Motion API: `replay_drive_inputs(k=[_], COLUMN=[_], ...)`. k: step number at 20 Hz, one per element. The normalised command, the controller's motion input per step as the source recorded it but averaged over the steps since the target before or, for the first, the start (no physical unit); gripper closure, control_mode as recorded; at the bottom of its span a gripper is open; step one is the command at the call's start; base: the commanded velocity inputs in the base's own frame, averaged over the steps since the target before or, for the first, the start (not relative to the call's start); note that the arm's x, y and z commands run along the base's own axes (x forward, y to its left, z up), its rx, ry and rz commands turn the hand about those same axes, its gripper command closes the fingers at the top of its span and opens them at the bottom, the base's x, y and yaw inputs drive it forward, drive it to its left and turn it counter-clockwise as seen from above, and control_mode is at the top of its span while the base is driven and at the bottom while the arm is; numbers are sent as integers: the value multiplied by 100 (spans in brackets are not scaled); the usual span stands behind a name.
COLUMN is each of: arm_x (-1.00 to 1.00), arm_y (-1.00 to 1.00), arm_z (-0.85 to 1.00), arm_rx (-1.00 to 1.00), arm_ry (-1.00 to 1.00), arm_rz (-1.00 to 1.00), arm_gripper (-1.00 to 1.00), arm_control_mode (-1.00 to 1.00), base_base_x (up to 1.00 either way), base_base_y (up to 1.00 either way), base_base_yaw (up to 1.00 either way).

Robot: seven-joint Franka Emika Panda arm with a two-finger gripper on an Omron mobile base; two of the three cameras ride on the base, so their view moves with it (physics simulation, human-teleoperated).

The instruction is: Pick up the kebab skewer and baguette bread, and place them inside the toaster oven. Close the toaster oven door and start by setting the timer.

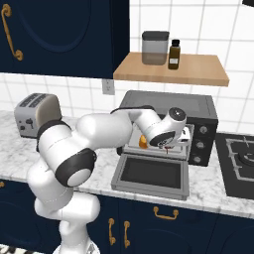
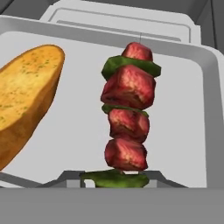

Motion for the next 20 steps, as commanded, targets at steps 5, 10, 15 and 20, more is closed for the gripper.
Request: replay_drive_inputs(k=[5, 10, 15, 20], arm_x=[2, 9, 4, 0], arm_y=[0, 0, 0, 0], arm_z=[0, 0, -3, -13], arm_rx=[0, 0, 0, 0], arm_ry=[0, 0, 0, 0], arm_rz=[0, 0, 0, 0], arm_gripper=[100, 100, 100, -100], arm_control_mode=[-100, -100, -100, -100], base_base_x=[0, 0, 0, 0], base_base_y=[0, 0, 0, 0], base_base_yaw=[0, 0, 0, 0])
